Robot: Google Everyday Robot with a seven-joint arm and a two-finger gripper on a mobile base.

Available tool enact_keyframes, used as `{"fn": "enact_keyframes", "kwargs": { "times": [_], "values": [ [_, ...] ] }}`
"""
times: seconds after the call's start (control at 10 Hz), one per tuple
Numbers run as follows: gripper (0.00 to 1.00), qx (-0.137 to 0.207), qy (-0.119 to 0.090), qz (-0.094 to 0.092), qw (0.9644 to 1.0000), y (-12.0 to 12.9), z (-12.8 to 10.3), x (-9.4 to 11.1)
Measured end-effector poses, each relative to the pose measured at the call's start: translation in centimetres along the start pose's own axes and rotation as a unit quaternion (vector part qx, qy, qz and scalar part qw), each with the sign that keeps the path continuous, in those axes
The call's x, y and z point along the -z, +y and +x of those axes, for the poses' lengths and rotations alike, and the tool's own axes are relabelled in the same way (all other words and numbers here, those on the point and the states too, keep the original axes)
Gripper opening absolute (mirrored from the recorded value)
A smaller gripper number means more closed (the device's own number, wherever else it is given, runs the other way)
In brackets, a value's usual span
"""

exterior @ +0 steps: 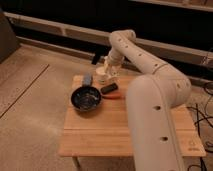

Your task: Place the bottle in the ceramic bowl

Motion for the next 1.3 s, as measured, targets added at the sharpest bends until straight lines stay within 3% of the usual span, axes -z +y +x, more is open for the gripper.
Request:
{"fn": "enact_keyframes", "kwargs": {
  "times": [0.2,0.4,0.7,1.0,1.3],
  "values": [
    [0.00,0.030,-0.022,0.040,0.9985,-0.6,3.1,1.8],
    [0.00,0.045,-0.027,0.071,0.9961,-1.7,5.4,2.2],
    [0.00,0.077,-0.024,0.115,0.9901,-1.2,5.7,1.3],
    [0.00,0.125,-0.023,0.128,0.9836,3.8,2.8,-0.2],
    [0.00,0.171,-0.015,0.128,0.9767,8.1,2.2,-1.6]
  ]
}}
